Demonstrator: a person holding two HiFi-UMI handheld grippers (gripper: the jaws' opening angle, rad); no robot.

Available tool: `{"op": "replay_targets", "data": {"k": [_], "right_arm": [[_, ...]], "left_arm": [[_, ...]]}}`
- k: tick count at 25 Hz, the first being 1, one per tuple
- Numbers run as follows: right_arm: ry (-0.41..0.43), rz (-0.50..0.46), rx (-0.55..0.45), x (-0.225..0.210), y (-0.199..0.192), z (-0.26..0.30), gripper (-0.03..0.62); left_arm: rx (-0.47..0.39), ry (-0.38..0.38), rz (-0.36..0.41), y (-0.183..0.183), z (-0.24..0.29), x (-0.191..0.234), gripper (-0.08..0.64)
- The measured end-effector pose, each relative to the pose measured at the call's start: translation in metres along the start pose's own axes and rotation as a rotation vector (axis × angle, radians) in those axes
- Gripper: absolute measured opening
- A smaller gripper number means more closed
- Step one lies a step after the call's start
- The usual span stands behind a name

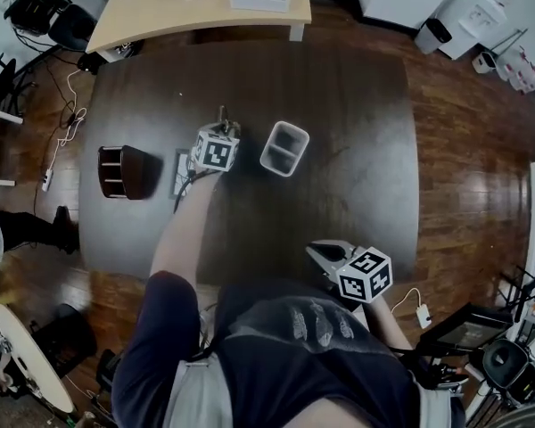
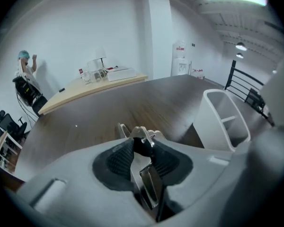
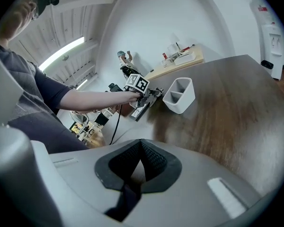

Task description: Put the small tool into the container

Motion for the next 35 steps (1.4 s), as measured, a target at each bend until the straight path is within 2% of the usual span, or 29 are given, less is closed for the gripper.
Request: {"op": "replay_targets", "data": {"k": [3, 7, 10, 13, 15, 17, 24, 26, 29, 33, 35], "right_arm": [[0.002, -0.01, 0.003, 0.005, 0.005, 0.005, 0.0], [0.005, -0.01, -0.007, 0.009, 0.007, 0.008, 0.0], [0.01, 0.001, -0.016, 0.006, 0.006, 0.007, 0.0], [0.022, 0.014, -0.019, 0.005, 0.003, 0.008, 0.0], [0.03, 0.014, -0.022, 0.006, 0.003, 0.008, 0.0], [0.034, 0.007, -0.028, 0.007, 0.006, 0.009, 0.0], [0.025, 0.02, -0.058, 0.004, 0.005, 0.005, 0.0], [0.015, 0.032, -0.065, 0.002, 0.001, 0.001, 0.0], [0.0, 0.048, -0.076, -0.003, -0.003, -0.009, 0.0], [-0.012, 0.055, -0.088, -0.008, -0.009, -0.022, 0.0], [-0.012, 0.047, -0.095, -0.009, -0.009, -0.025, 0.0]], "left_arm": [[-0.006, -0.042, -0.115, -0.011, -0.005, 0.008, 0.092], [-0.105, -0.089, -0.252, -0.012, -0.024, 0.016, 0.087], [-0.24, -0.128, -0.327, -0.001, -0.046, 0.019, 0.087], [-0.442, -0.221, -0.384, 0.027, -0.073, 0.012, 0.086], [-0.546, -0.261, -0.375, 0.05, -0.086, 0.002, 0.086], [-0.594, -0.255, -0.334, 0.071, -0.092, -0.009, 0.086], [-0.637, -0.212, -0.102, 0.111, -0.078, -0.063, 0.086], [-0.655, -0.223, -0.125, 0.116, -0.068, -0.071, 0.086], [-0.692, -0.216, -0.231, 0.122, -0.055, -0.073, 0.086], [-0.688, -0.094, -0.315, 0.12, -0.041, -0.074, 0.086], [-0.683, -0.029, -0.32, 0.115, -0.035, -0.078, 0.086]]}}
Point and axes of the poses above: the fingertips, and each gripper's own axes: z forward along the fingers, x to its left, y out of its top, the point moved 10 cm from there along -z, backward along the fingers, and after that the axes turned 13 degrees about z, right-handed, at the moved point
